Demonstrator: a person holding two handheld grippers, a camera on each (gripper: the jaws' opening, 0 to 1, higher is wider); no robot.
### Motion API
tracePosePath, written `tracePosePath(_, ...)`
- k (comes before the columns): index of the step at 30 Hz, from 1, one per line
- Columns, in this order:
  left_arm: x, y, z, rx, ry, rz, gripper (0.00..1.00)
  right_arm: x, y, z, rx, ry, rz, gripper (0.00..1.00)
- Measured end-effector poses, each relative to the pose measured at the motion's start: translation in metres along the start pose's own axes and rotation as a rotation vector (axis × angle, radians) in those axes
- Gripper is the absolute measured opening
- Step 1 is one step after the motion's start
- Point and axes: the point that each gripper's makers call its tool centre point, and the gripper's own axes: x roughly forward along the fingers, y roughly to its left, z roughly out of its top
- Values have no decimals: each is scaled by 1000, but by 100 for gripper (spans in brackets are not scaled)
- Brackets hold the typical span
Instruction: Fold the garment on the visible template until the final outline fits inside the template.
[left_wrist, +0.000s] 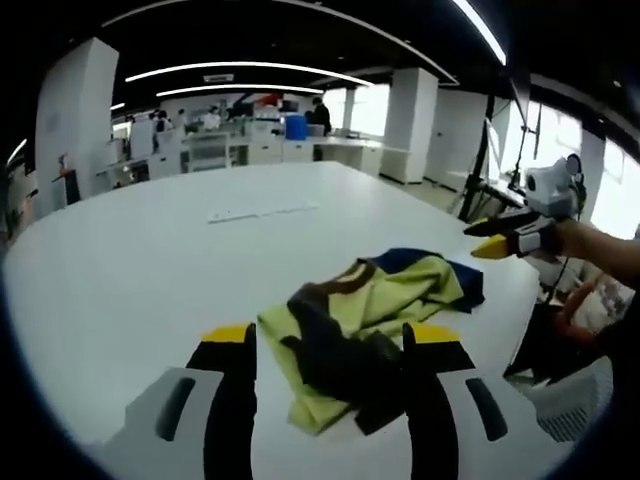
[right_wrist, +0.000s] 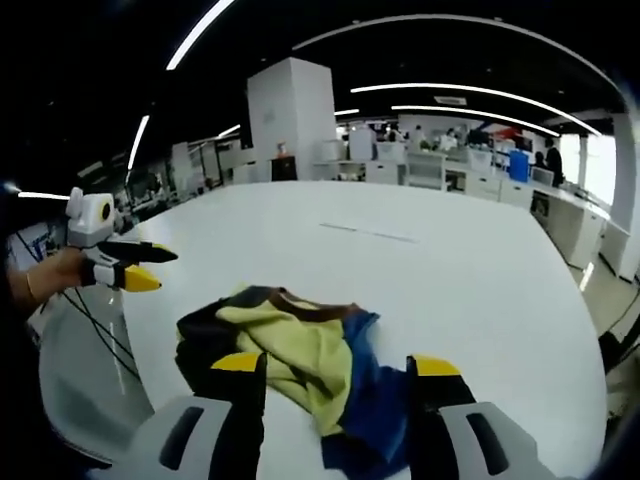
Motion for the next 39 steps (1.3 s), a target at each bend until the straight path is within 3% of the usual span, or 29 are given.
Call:
tracePosePath(11,29,7,-2,-42,8,8,41,29,-10,10,36,11,0,45)
tracePosePath(20,50,14,-15,-65,59,47,32,55,-10,17,49,31,18,38)
tracePosePath(30,73,18,-22,-91,108,77,27,78,-19,1,84,114,-13,29)
tracePosePath(34,83,23,-27,-127,123,119,24,86,-25,-4,108,136,-35,25)
tracePosePath(39,93,26,-36,-110,164,161,22,93,-28,-11,119,167,-55,22)
